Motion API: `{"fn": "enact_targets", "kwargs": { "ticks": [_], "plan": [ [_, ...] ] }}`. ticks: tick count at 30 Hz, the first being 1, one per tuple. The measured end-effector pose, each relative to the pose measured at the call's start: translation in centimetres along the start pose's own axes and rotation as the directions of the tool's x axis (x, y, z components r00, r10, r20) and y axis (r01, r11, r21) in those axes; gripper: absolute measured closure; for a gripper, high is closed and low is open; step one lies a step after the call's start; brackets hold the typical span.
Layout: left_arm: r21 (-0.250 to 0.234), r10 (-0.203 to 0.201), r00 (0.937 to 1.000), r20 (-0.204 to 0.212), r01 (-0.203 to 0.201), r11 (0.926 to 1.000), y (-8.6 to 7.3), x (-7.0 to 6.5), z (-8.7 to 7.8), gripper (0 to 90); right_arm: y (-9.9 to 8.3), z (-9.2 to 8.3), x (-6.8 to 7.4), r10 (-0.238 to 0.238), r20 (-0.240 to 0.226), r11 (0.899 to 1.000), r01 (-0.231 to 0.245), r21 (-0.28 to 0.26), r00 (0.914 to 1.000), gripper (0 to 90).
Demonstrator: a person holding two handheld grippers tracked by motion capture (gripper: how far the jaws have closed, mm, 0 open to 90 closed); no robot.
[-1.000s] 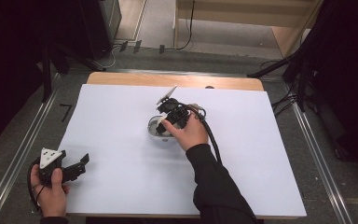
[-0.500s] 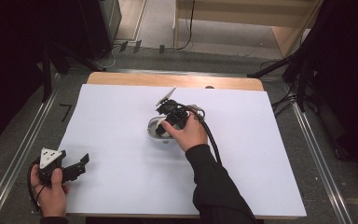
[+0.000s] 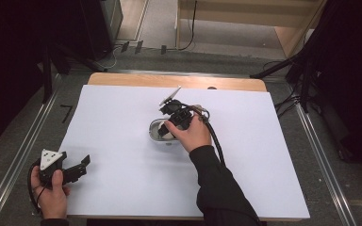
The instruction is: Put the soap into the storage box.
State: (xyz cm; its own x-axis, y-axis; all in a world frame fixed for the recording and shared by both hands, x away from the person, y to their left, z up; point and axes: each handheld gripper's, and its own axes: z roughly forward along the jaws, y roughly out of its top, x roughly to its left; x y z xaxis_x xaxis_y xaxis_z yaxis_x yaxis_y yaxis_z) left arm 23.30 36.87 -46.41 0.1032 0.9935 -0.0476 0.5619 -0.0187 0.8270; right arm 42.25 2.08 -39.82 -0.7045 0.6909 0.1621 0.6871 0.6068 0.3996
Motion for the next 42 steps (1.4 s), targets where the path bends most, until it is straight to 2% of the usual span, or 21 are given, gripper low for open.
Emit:
{"fn": "enact_targets", "kwargs": {
  "ticks": [12, 19, 30, 42],
  "plan": [
    [0.0, 0.0, 1.0, 0.0, 0.0, 1.0, 0.0, 0.0, 0.0, 14.1, -0.3, -1.1, 0.2, -0.002, -0.003, 1.0, 0.002, -0.018, 1.0, 21.0],
    [0.0, 0.0, 1.0, -0.001, 0.0, 1.0, 0.0, 0.0, 0.0, 14.1, -1.1, -1.4, -0.2, 0.008, -0.009, 1.0, -0.009, -0.026, 0.9999, 20.1],
    [0.0, 0.001, 1.0, -0.001, -0.001, 1.0, 0.0, 0.0, 0.0, 14.1, -2.3, -2.6, -1.5, 0.033, -0.003, 0.998, -0.033, -0.05, 0.9994, 19.6],
    [0.001, 0.001, 1.0, -0.001, -0.001, 1.0, 0.0, 0.0, 0.0, 14.1, -4.5, -3.4, -3.4, 0.067, 0.015, 0.996, -0.066, -0.056, 0.9976, 18.4]
  ]
}}
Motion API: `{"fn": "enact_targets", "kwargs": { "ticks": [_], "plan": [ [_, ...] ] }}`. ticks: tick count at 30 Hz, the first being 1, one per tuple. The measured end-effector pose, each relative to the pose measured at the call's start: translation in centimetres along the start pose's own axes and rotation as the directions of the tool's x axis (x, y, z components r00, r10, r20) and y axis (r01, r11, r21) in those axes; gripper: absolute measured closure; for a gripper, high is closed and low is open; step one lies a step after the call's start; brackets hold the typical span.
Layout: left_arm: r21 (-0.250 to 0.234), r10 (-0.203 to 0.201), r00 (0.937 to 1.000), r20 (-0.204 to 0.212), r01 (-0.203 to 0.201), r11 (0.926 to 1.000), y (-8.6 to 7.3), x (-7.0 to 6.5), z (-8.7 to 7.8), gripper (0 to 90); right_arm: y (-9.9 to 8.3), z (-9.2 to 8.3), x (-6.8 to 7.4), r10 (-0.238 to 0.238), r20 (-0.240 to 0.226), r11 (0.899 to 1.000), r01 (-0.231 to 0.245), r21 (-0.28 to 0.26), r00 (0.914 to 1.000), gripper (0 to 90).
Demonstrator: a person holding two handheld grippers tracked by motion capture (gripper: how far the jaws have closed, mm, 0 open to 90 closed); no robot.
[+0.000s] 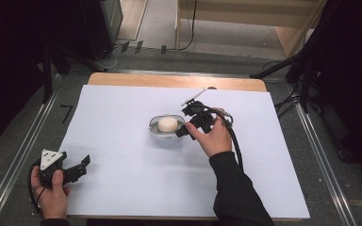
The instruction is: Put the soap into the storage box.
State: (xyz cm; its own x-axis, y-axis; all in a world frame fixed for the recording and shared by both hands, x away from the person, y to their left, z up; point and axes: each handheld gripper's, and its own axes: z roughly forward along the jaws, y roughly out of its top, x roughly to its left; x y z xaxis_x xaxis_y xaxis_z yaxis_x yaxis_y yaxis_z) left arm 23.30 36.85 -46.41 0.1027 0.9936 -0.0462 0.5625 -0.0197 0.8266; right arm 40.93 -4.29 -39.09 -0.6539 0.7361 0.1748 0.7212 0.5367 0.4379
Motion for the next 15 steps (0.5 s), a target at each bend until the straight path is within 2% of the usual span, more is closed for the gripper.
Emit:
{"fn": "enact_targets", "kwargs": {
  "ticks": [9, 15],
  "plan": [
    [0.0, 0.0, 1.0, 0.0, 0.0, 1.0, 0.0, 0.0, 0.0, 14.1, -1.4, -0.4, -1.1, 0.02, 0.005, 1.0, -0.02, 0.002, 0.9998, 15.2],
    [0.0, 0.0, 1.0, 0.0, 0.0, 1.0, 0.0, 0.0, 0.0, 14.1, -2.6, -0.9, -1.9, 0.039, 0.017, 0.999, -0.039, -0.017, 0.9991, 14.0]
  ]
}}
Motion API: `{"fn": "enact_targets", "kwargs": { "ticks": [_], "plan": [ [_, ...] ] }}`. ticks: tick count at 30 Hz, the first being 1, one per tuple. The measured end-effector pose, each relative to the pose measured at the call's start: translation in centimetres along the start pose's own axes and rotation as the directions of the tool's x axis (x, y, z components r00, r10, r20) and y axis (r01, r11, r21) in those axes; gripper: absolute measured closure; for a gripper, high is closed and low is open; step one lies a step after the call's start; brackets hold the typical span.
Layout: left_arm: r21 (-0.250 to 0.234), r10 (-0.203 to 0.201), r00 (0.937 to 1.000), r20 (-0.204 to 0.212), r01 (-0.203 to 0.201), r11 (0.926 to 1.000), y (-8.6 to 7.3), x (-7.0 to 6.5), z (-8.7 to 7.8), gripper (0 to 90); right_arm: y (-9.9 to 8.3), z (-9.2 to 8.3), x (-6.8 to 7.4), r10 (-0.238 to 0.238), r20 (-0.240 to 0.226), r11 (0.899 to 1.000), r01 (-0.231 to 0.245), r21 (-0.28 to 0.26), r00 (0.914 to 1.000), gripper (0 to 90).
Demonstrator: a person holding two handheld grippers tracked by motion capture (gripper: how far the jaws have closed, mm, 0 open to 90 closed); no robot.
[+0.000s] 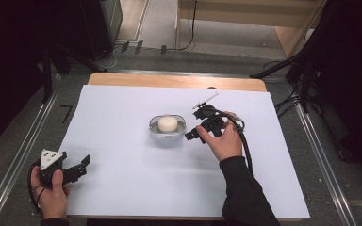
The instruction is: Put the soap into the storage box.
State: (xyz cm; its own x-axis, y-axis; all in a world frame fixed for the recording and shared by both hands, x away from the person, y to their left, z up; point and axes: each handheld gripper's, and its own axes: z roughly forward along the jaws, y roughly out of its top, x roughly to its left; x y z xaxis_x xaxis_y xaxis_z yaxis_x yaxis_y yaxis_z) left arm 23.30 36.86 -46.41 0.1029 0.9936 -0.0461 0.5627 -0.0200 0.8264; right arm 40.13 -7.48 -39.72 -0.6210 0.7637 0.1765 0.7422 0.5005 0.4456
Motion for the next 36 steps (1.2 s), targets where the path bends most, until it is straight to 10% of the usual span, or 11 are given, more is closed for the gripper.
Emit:
{"fn": "enact_targets", "kwargs": {
  "ticks": [36],
  "plan": [
    [0.0, 0.003, 1.0, -0.002, -0.003, 1.0, 0.0, 0.0, 0.0, 14.1, -6.9, -1.9, -3.3, 0.112, 0.019, 0.991, -0.11, -0.071, 0.9936, 13.3]
  ]
}}
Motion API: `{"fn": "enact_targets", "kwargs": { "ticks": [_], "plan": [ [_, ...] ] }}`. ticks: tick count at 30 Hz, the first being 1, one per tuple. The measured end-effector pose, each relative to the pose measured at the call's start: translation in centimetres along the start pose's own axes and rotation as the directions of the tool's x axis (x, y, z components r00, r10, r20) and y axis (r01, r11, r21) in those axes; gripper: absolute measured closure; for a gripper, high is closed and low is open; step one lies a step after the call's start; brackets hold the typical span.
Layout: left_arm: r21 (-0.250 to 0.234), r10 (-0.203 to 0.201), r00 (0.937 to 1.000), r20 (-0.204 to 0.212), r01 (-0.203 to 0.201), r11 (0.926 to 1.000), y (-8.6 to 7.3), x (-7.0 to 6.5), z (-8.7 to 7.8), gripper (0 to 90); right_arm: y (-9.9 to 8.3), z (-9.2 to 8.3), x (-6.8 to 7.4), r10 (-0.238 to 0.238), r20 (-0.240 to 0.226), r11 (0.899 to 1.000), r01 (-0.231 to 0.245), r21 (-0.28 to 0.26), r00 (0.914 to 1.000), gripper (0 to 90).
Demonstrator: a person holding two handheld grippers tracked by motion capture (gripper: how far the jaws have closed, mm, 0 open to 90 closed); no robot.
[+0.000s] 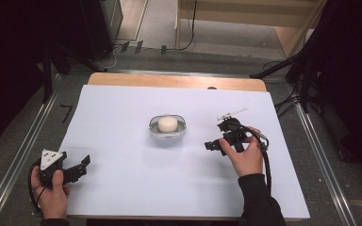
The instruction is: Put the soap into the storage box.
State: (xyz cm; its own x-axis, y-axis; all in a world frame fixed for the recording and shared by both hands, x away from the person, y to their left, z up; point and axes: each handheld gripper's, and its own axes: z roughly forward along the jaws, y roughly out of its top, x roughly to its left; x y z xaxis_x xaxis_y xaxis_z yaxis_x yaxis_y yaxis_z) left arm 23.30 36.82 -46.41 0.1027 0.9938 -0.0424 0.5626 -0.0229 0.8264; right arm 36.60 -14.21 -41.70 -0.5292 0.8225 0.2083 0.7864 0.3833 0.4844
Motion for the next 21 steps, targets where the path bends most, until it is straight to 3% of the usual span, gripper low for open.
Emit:
{"fn": "enact_targets", "kwargs": {
  "ticks": [21],
  "plan": [
    [0.0, 0.005, 1.0, -0.004, -0.005, 1.0, 0.0, 0.0, 0.0, 14.1, -4.9, -1.3, -2.9, 0.062, -0.008, 0.996, -0.062, -0.058, 0.9981, 13.2]
  ]
}}
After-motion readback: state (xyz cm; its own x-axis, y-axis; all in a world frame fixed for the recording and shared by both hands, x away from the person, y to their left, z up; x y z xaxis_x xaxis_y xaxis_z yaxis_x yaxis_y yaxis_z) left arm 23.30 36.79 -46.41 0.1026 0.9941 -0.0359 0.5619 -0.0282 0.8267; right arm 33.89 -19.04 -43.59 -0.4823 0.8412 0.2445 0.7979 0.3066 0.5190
